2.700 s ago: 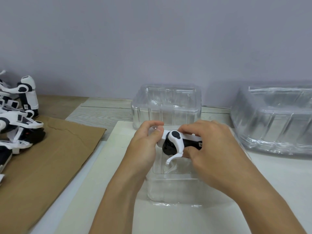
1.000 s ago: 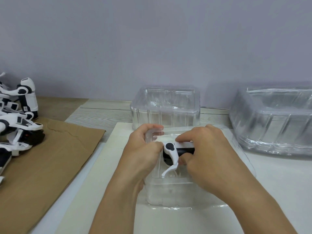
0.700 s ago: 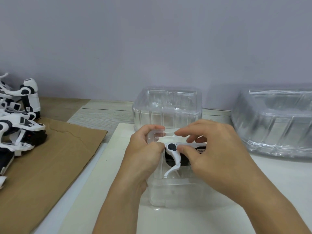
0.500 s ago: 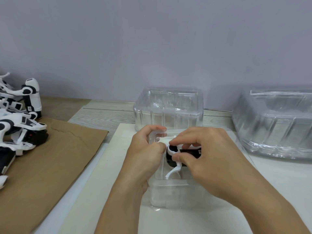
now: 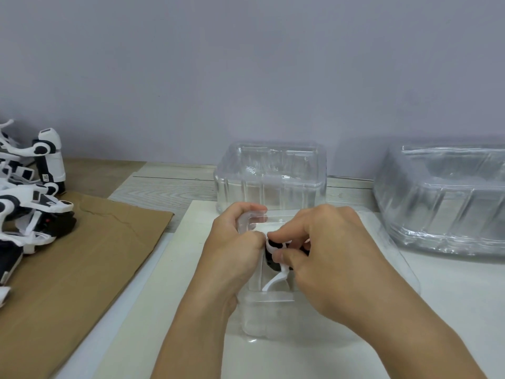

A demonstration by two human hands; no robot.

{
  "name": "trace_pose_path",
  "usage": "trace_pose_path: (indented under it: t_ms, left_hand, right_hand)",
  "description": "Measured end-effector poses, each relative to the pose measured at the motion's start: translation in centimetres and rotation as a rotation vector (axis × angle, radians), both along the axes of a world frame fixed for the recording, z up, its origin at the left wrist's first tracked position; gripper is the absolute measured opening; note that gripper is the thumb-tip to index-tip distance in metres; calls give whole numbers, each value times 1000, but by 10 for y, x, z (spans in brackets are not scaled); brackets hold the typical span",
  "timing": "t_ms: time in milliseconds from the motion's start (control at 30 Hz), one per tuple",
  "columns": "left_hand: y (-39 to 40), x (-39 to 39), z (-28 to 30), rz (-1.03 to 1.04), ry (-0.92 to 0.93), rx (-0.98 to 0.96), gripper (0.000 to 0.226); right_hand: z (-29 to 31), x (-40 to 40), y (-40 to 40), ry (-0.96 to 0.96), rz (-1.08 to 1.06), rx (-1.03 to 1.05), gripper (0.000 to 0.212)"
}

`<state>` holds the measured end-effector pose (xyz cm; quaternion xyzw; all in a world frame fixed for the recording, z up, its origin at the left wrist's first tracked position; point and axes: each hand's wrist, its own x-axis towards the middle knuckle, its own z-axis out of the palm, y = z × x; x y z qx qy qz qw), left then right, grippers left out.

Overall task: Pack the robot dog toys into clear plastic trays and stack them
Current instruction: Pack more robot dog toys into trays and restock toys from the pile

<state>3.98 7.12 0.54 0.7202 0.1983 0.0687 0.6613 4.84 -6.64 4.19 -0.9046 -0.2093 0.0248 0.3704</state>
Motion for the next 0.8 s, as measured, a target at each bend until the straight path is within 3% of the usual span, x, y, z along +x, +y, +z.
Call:
trace_pose_path:
  t_ms: [167,367,600,700,800]
  left_hand:
    - [1,0,1,30,-10,44,49]
    - [14,-4,4,68,-22,131,50]
    - [19,-12,25,195,-271,598,32]
    - [0,-11,36,85,-404,676,29]
    - [-21,-9,35,-205,-321,736,29]
  right_hand:
    - [2,5,-13,-13,12,69,28]
    - [-2,23,-44,-176,-198,46,39]
    - [-16,32,-54,6,-265,24,31]
    - [-18,35,-55,14,-280,29,30]
    - [-18,36,-56,23,-282,27,28]
